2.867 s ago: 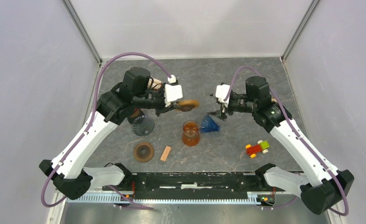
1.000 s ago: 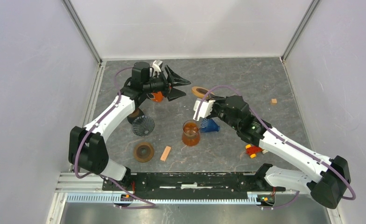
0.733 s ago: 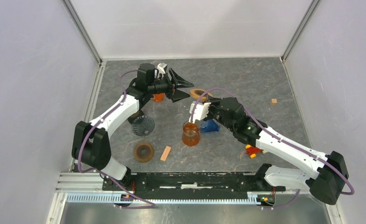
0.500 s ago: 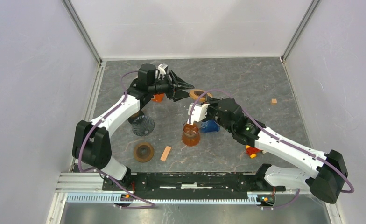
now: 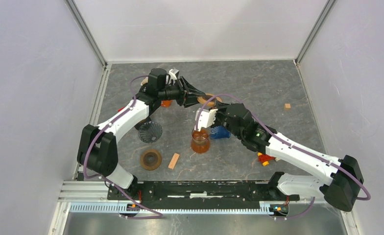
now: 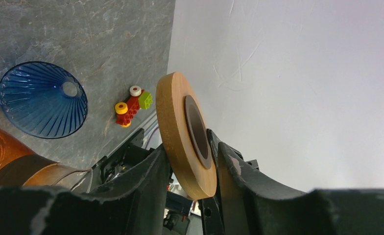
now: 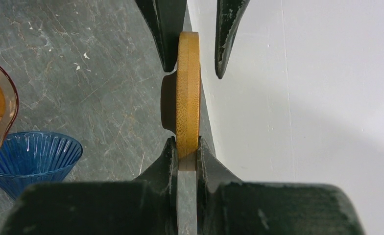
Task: Place the coffee filter in the dripper
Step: Pick up the dripper holder from the center of the board.
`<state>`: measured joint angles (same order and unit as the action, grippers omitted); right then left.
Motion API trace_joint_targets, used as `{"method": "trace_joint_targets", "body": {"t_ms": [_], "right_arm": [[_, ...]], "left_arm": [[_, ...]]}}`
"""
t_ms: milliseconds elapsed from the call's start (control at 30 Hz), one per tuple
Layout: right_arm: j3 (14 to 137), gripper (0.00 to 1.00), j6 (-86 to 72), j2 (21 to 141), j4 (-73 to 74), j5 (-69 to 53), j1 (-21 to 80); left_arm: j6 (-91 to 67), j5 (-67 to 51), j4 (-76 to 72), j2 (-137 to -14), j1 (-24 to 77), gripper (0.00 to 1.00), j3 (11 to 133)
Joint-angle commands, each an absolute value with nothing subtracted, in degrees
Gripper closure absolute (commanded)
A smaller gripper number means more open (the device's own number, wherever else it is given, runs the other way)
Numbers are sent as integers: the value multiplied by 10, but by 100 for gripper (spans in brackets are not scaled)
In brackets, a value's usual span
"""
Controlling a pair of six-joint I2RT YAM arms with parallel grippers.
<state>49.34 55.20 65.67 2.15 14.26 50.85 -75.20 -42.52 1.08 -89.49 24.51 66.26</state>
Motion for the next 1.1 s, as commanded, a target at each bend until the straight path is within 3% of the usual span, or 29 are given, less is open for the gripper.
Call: {"method": "trace_joint_targets", "body": {"t_ms": [0,233,333,400,533,633,733,767,900,1067], "right_arm": [[529,100,551,659,-2,142,516],[516,100,559,657,-10,151,519],[509,99,563,653,-9,151,519],[505,95,561,650,-3,143,518],[495,89,557,638,-2,128,517],[488,100,556,632,-1,120,517],[490,100,554,635,-1,118,517],[492,100,552,636,-1,118,517],[493,100,552,635,-1,125,516],[494,100,549,633,-2,117,516]], "left_arm": [[-780,-434,-28,-898,251,55,655],[-787,-433,-46,-889,251,73,642],[-785,-430,-54,-885,251,94,635],[-775,-428,-54,-883,250,98,632],[-723,-426,-39,-872,245,98,633],[-695,-425,-33,-856,242,98,629],[-687,-420,-34,-842,242,98,623],[-684,-418,-34,-838,242,96,622],[-682,-416,-33,-825,240,72,612],[-682,-413,-36,-825,240,59,611]]}}
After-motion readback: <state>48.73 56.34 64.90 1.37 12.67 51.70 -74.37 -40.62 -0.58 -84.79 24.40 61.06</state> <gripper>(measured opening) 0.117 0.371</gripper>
